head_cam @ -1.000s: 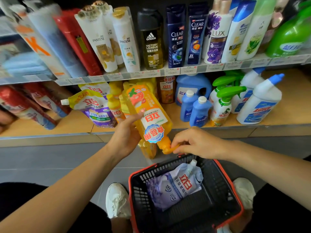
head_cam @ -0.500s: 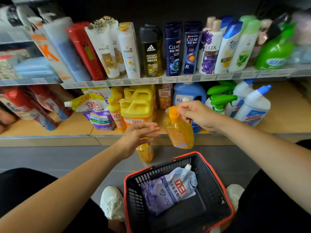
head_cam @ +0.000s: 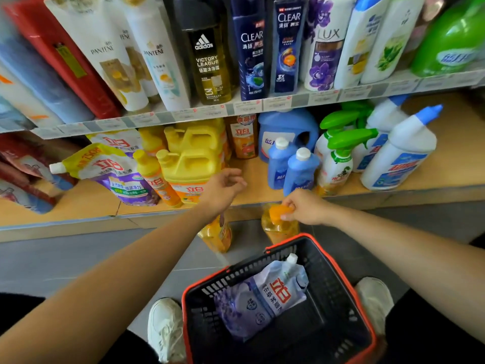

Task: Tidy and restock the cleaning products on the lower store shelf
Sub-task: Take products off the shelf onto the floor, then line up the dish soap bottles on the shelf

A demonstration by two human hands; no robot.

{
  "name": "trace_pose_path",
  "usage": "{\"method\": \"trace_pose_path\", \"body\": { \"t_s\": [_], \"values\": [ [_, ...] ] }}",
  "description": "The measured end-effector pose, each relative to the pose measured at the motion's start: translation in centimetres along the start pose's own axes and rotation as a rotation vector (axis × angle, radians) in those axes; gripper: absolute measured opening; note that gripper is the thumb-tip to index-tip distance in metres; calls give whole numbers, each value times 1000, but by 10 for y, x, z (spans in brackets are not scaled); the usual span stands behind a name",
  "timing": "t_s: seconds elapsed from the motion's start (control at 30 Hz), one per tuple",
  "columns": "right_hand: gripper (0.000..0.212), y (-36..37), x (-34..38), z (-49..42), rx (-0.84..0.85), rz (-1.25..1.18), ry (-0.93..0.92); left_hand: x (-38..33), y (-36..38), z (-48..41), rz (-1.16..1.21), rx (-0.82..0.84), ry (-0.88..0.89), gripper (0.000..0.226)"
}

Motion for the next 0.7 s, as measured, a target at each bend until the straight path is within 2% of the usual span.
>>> {"method": "trace_pose_path", "body": {
  "t_s": [0.1, 0.2, 0.37, 0.43, 0.5, 0.6, 0.7],
  "values": [
    [10, 9, -17, -4, 46, 96, -25, -3, 13, -34, 49, -82, 33, 50],
    [26, 9, -32, -9, 29, 122, -16, -9, 23, -64, 78, -119, 104, 60],
    [36, -6, -49, -6, -70, 264, 46, -15, 34, -103, 124, -200, 124, 77],
    [28, -12, -49, 0, -109, 354, 72, -11, 35, -115, 158, -247, 92, 85],
    [10, -17, -42, 7, -139, 419, 72, -5, 37, -124, 181, -267, 45, 94],
    [20, -38, -16, 11, -292, 357, -26, 4, 38, -134, 221, -262, 19, 94],
    [25, -73, 12, 16, -510, 159, -114, 12, 40, -137, 274, -261, 27, 89]
  ]
}}
Point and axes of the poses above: each hand's wrist, its own z-axis away from the middle knuckle, its own y-axis out of the palm, x = y × z, the point moved 9 cm from there along -z, towards the middle knuckle, and after that the axes turned 2 degrees about -x, right-handed, at the moved point
